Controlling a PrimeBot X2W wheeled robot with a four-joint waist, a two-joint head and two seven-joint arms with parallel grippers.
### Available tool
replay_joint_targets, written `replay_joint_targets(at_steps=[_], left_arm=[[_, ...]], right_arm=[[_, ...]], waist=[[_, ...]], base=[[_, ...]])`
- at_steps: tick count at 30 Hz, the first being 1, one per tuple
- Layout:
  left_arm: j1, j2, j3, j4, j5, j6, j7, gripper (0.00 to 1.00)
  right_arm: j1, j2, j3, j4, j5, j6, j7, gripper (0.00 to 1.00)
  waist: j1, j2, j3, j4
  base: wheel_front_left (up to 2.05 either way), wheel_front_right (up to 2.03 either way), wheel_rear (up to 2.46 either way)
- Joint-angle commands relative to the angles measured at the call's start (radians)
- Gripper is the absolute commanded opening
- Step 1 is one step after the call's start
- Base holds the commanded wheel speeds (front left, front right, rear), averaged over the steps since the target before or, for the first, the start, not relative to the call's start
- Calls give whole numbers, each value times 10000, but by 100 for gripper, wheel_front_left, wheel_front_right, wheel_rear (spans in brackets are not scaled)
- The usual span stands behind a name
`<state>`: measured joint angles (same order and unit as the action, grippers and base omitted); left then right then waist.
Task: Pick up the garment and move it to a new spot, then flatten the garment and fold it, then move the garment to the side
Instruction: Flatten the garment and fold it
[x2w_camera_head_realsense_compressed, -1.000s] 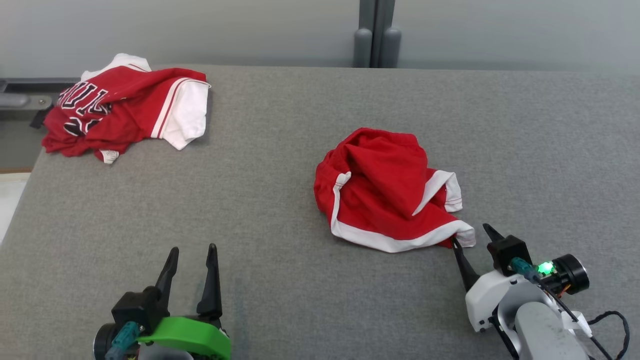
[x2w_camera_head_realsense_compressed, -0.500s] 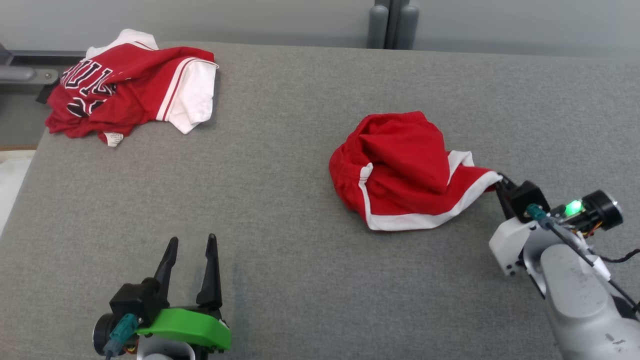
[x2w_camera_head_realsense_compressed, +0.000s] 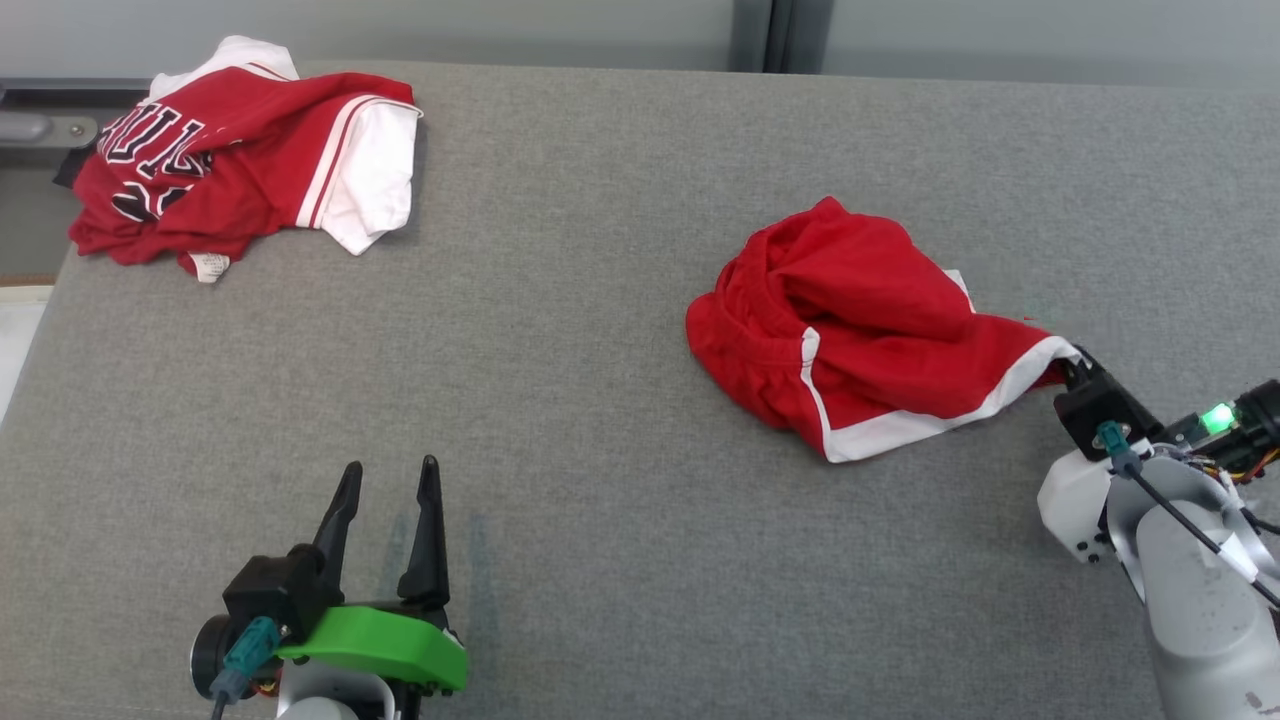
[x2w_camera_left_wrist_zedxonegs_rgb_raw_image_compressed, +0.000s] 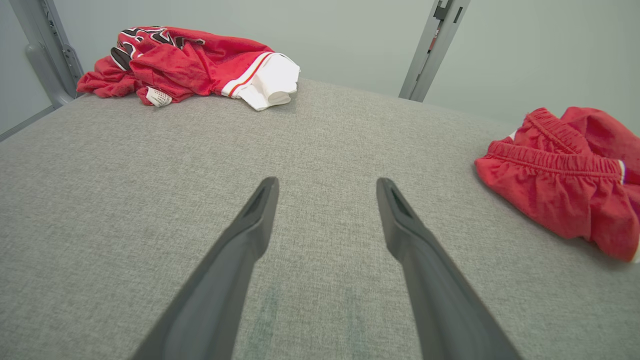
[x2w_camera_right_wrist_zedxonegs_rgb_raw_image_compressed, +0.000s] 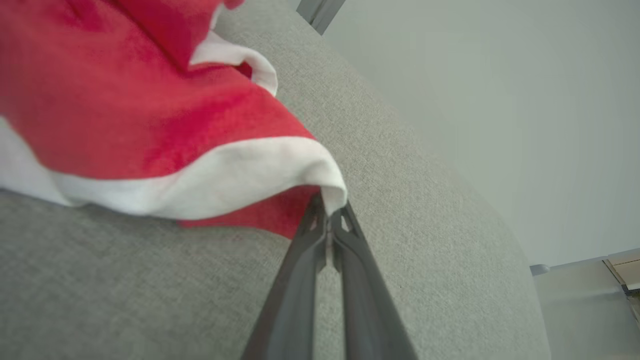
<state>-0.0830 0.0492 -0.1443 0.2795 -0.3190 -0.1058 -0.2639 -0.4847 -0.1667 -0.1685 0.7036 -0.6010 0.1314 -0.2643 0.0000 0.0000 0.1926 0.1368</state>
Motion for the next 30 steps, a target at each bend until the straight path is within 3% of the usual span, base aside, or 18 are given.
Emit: replay_joint_targets(at_steps=[1,5,7,8,9,21,30], left_arm=[[-130,23,33,-3,-35,18,-9,100],[-8,23,126,-28,13,52,-9,100],[54,22,150,-27,38,48,-9,100],[83,22,167,-23,58,41,-9,100],[105,22,155,-15,70,34,-9,100],[306,23,-145,1,196,-83,-9,100],[-811,23,-1769,592,596,-231,-9,100]], right_arm=[[291,76,-39,-50,24,-14,-3,0],[923,418,-21,-466,307,-14,-3,0],[1197,556,-13,-716,545,-14,-3,17],[1330,639,-22,-900,681,-14,-3,46],[1462,688,-8,-1018,777,-14,-3,100],[2572,1051,155,-2407,2094,-14,-3,100],[3134,1156,499,-3592,3369,-14,-3,100]], waist=[[0,0,7,-26],[0,0,-53,-164],[0,0,-95,-256],[0,0,-125,-322],[0,0,-156,-364],[0,0,-913,-1114],[0,0,-1185,-1776]], base=[[0,0,0],[0,0,0],[0,0,0],[0,0,0],[0,0,0],[0,0,0],[0,0,0]])
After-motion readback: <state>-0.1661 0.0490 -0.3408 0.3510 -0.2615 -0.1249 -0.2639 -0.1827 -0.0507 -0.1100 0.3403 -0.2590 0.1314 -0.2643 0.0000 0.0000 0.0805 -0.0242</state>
